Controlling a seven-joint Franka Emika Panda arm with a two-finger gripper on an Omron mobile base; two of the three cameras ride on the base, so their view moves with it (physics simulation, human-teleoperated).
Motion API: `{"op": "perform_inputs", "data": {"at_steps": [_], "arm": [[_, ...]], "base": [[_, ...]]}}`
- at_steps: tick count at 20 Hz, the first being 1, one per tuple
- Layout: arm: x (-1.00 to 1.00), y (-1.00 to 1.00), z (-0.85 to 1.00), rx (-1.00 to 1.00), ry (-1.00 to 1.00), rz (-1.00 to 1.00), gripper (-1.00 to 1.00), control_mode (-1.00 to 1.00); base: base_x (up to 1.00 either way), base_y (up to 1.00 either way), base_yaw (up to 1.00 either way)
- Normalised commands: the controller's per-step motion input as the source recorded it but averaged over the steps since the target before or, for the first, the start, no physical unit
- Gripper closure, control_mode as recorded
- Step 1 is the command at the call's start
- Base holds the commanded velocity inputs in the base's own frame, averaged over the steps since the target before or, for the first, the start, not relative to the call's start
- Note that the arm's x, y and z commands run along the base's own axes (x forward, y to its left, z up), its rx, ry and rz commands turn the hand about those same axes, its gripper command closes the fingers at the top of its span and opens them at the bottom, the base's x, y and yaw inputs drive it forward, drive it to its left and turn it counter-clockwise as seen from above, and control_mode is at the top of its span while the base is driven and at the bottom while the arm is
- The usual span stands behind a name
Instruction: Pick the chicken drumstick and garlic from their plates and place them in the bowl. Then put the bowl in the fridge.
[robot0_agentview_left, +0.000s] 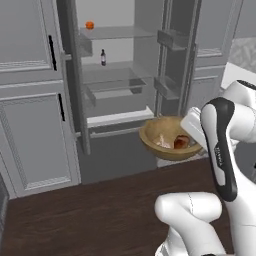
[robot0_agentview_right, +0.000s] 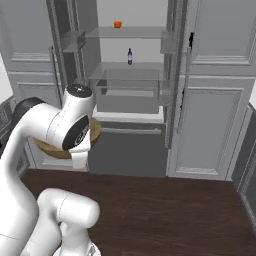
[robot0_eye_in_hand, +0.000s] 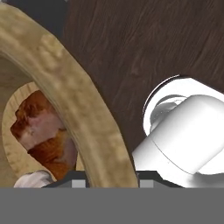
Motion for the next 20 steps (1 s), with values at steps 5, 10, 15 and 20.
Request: {"op": "perform_inputs", "data": {"at_steps": [5,10,15,20], "arm": [[0.00,0.00,0.00,0.00,0.00,0.00,1.00,1.00],[0.00,0.00,0.00,0.00,0.00,0.00,1.00,1.00],[0.00,0.00,0.00,0.00,0.00,0.00,1.00,1.00],[0.00,0.00,0.00,0.00,0.00,0.00,1.00,1.00]], "base": [[0.89,0.01,0.00],[0.80,-0.15,0.00],[1.00,-0.31,0.01],[0.70,-0.29,0.02]]}}
